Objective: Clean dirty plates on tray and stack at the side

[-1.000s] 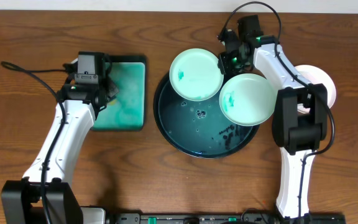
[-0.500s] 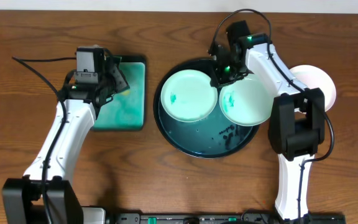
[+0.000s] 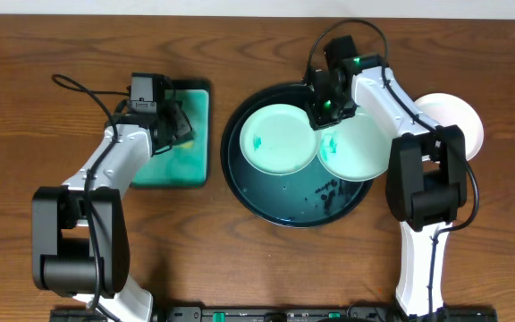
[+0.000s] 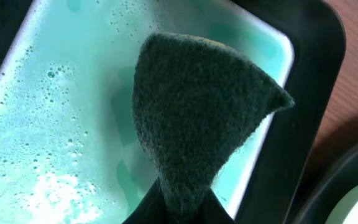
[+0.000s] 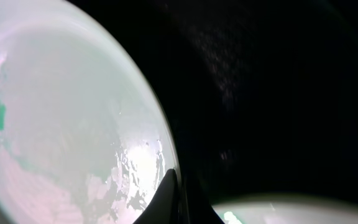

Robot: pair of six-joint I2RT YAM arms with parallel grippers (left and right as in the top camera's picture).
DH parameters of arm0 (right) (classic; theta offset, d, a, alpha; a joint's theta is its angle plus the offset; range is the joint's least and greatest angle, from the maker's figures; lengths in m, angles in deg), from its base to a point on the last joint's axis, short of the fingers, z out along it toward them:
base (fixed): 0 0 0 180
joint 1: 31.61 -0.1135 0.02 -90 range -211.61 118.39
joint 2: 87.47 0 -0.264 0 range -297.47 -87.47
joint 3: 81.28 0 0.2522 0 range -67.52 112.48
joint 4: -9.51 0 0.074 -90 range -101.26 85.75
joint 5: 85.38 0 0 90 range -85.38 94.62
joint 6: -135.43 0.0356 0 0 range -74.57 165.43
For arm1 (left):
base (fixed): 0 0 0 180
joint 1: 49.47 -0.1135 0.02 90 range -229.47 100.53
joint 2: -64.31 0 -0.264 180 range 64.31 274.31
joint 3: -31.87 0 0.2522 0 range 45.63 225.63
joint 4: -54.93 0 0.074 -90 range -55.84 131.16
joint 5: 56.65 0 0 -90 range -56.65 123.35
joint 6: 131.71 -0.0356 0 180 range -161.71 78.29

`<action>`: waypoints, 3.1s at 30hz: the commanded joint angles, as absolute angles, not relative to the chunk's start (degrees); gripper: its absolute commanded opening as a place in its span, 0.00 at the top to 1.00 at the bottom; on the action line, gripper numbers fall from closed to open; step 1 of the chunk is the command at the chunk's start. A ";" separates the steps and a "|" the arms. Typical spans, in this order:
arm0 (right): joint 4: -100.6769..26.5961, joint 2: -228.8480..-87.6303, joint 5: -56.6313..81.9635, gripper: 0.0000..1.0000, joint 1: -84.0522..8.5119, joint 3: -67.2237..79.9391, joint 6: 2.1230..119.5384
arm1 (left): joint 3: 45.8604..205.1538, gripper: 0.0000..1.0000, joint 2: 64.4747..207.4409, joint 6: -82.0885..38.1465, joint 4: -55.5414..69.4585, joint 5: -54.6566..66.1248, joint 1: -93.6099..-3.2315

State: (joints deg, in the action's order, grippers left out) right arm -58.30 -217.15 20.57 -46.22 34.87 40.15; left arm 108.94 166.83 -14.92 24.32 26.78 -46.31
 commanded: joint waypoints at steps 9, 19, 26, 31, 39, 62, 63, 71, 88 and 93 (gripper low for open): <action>-53.25 -216.04 21.40 0.95 -49.19 29.36 39.59 | 108.83 0.63 167.18 -15.14 24.30 32.55 -46.51; -52.94 -216.06 21.40 0.94 -49.87 29.36 39.59 | 108.83 0.44 167.20 -16.43 24.35 32.57 -46.51; -52.90 -216.04 21.42 0.93 -49.87 29.36 39.59 | 108.83 0.45 168.40 -16.43 24.72 37.54 -46.53; -52.88 -216.04 21.40 0.93 -49.89 29.36 39.59 | 108.83 0.50 171.55 -16.43 25.26 37.47 -46.51; -52.85 -216.06 21.40 0.95 -49.87 29.36 39.59 | 108.87 0.87 173.26 -16.45 25.92 37.49 -46.53; -48.74 -216.06 16.83 0.99 -49.82 26.32 43.35 | 109.22 0.93 156.16 -16.43 19.87 27.48 -46.51; -48.42 -216.06 16.65 0.99 -49.69 26.15 43.91 | 109.22 0.93 156.16 -16.47 19.80 26.37 -46.51; -47.46 -216.06 16.68 0.99 -49.65 26.04 45.22 | 109.31 0.93 154.81 -16.63 20.78 16.14 -46.05; -46.65 -216.06 16.68 0.99 -49.65 26.04 46.30 | 109.33 0.93 157.32 -1.61 23.30 25.76 -25.53; -46.67 -216.06 16.68 0.99 -49.65 26.04 46.32 | 109.33 0.93 162.57 0.27 30.01 26.85 -20.89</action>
State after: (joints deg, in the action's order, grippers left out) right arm -47.67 -215.19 20.35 -49.04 27.00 44.88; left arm 108.96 159.49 -2.55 28.21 24.29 -22.62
